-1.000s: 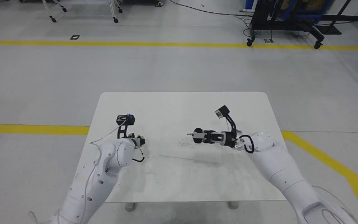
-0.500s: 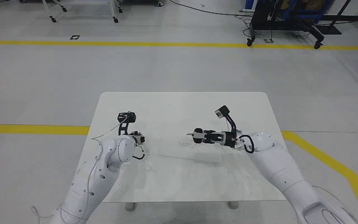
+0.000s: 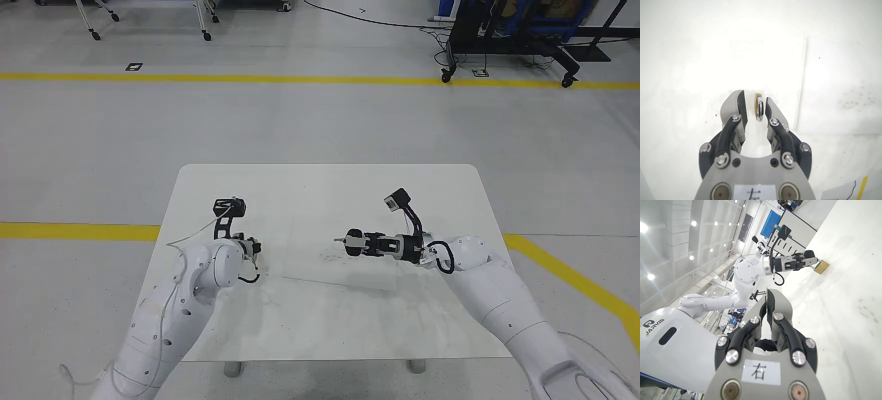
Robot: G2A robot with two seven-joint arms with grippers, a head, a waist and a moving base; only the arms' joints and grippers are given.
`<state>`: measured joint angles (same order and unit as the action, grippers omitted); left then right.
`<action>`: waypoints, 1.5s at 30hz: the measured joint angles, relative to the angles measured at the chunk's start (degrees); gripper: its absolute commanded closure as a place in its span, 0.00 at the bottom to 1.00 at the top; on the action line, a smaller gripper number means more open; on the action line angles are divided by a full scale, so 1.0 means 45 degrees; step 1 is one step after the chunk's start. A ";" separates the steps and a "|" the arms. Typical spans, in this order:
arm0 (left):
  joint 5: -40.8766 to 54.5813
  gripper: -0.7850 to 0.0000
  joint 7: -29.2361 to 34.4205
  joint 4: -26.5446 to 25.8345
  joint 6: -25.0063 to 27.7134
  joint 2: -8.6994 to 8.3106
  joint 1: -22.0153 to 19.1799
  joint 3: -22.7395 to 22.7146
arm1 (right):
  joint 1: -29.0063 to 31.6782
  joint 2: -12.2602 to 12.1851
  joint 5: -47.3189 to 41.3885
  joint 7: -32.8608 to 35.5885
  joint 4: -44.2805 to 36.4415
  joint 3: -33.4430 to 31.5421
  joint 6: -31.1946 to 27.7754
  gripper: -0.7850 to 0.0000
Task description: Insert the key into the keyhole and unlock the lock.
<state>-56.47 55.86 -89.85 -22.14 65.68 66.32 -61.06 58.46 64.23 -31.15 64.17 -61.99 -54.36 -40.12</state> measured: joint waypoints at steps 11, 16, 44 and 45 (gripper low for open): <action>0.0504 1.00 0.0218 0.0498 0.0908 0.0104 -0.0185 -0.0020 | 0.0000 0.0000 0.0000 0.0000 0.0000 0.0000 0.0000 1.00; 0.0211 1.00 0.0413 0.0480 0.1109 0.0088 -0.0150 -0.0079 | 0.0000 0.0000 0.0000 0.0000 0.0000 0.0000 0.0000 1.00; 0.1258 1.00 0.0079 -0.0597 0.2630 -0.0093 0.0777 -0.1484 | 0.0000 0.0000 0.0000 0.0000 0.0000 0.0000 0.0000 1.00; 0.1558 1.00 -0.0212 -0.0640 0.2702 -0.0084 0.0859 -0.1612 | 0.0000 0.0000 0.0000 0.0000 0.0000 0.0000 0.0000 1.00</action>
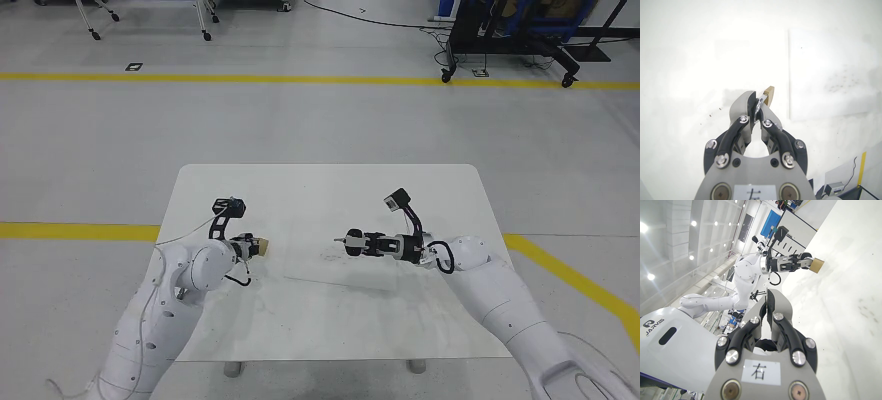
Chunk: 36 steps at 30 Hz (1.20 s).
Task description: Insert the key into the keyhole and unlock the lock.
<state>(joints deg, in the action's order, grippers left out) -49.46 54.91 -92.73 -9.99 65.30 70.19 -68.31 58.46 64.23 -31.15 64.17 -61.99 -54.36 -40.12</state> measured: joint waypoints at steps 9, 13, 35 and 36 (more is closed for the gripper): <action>0.5838 1.00 -0.3262 0.1412 0.2893 0.0270 0.0134 -0.1127 | 0.0000 0.0000 0.0000 0.0000 0.0000 0.0000 0.0000 1.00; 0.6670 1.00 -0.3127 0.2004 0.3484 0.0320 -0.0212 -0.0999 | 0.0000 0.0000 0.0000 0.0000 0.0000 0.0000 0.0000 1.00; 1.5270 1.00 0.1270 0.7220 0.5870 0.0862 -0.2714 -0.0171 | -0.0880 0.0803 0.0157 -0.3291 -0.0256 0.1143 0.1362 1.00; 1.5245 1.00 0.1261 0.7210 0.5878 0.0861 -0.2709 -0.0175 | -0.0875 0.0800 0.0152 -0.3277 -0.0261 0.1139 0.1361 1.00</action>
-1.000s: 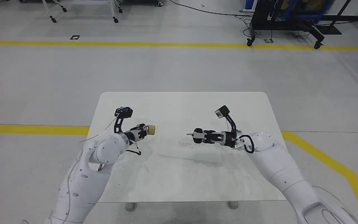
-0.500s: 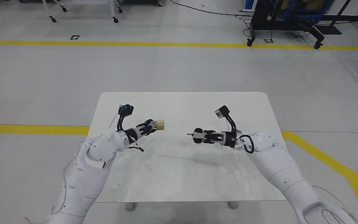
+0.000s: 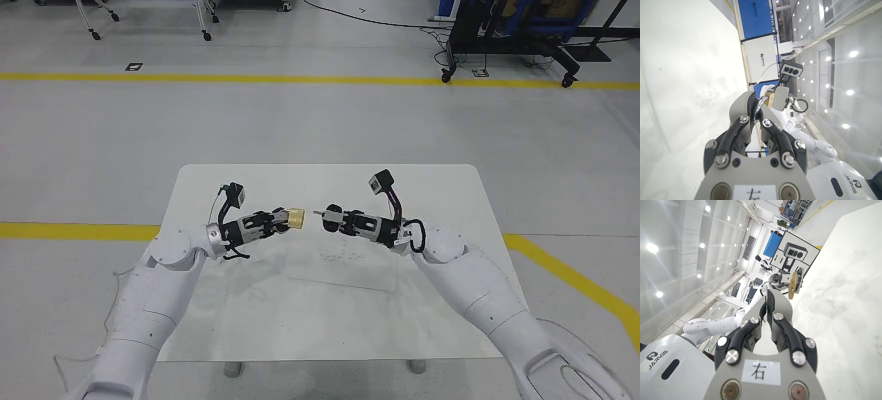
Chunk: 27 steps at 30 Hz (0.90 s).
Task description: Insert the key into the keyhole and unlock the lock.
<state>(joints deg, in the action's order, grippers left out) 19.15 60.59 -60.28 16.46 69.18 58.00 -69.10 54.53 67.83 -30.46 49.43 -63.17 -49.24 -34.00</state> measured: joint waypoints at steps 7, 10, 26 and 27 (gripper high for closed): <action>0.0435 1.00 0.0225 -0.0240 -0.0365 0.0026 0.0168 0.0115 | 0.0071 0.0016 -0.0047 -0.0392 0.0014 -0.0149 0.0121 1.00; 0.1077 1.00 0.0863 0.0011 -0.0663 0.0078 0.0056 0.0290 | 0.0072 0.0138 -0.0314 -0.1746 0.0261 -0.0346 0.0004 1.00; 0.3149 1.00 0.2640 0.2014 -0.0525 0.0442 -0.0788 0.1112 | -0.1560 0.1665 -0.0878 -0.2135 0.3420 0.1427 -0.0486 1.00; 0.3135 1.00 0.2558 0.2085 -0.0524 0.0449 -0.0839 0.1121 | -0.1609 0.1718 -0.0826 -0.2031 0.3505 0.1484 -0.0559 1.00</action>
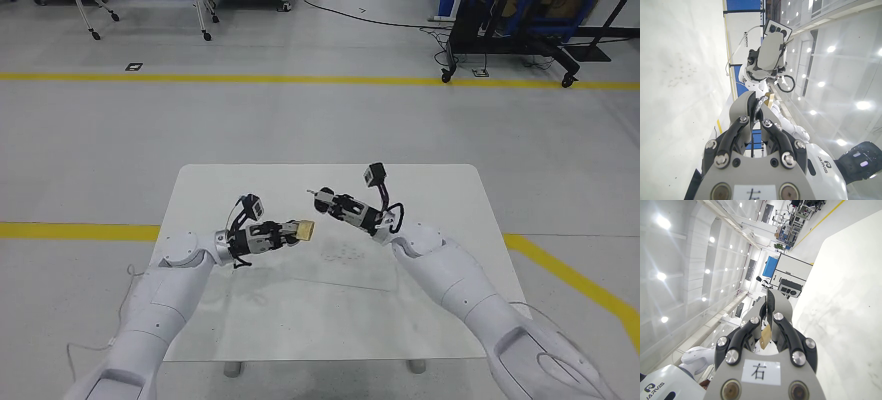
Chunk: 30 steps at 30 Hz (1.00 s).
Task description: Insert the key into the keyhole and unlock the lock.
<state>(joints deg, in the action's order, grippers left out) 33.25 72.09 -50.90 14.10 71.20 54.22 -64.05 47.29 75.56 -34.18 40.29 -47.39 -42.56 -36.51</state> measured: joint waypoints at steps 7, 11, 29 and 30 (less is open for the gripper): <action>-0.0053 1.00 -0.0434 0.0350 -0.0186 0.0017 -0.0199 0.0011 | -0.0080 0.0167 0.0303 0.1369 0.0151 0.0135 -0.0544 1.00; 0.0122 1.00 -0.0465 0.0515 -0.0581 0.0014 -0.0308 -0.0040 | 0.0072 0.0186 0.0267 0.1685 0.0019 -0.0012 -0.0834 1.00; -0.0836 1.00 -0.2253 0.0124 -0.1794 -0.0026 -0.0211 0.0097 | 0.0380 0.0181 -0.0111 0.1633 -0.0401 -0.0336 -0.0692 1.00; -0.0916 1.00 -0.2646 -0.0008 -0.2114 -0.0014 -0.0143 0.0146 | 0.0438 0.0175 -0.0166 0.1705 -0.0612 -0.0380 -0.0454 1.00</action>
<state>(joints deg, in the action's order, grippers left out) 29.13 60.19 -50.94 4.59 71.14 53.58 -63.40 49.26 76.34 -34.93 47.96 -50.15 -44.27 -38.56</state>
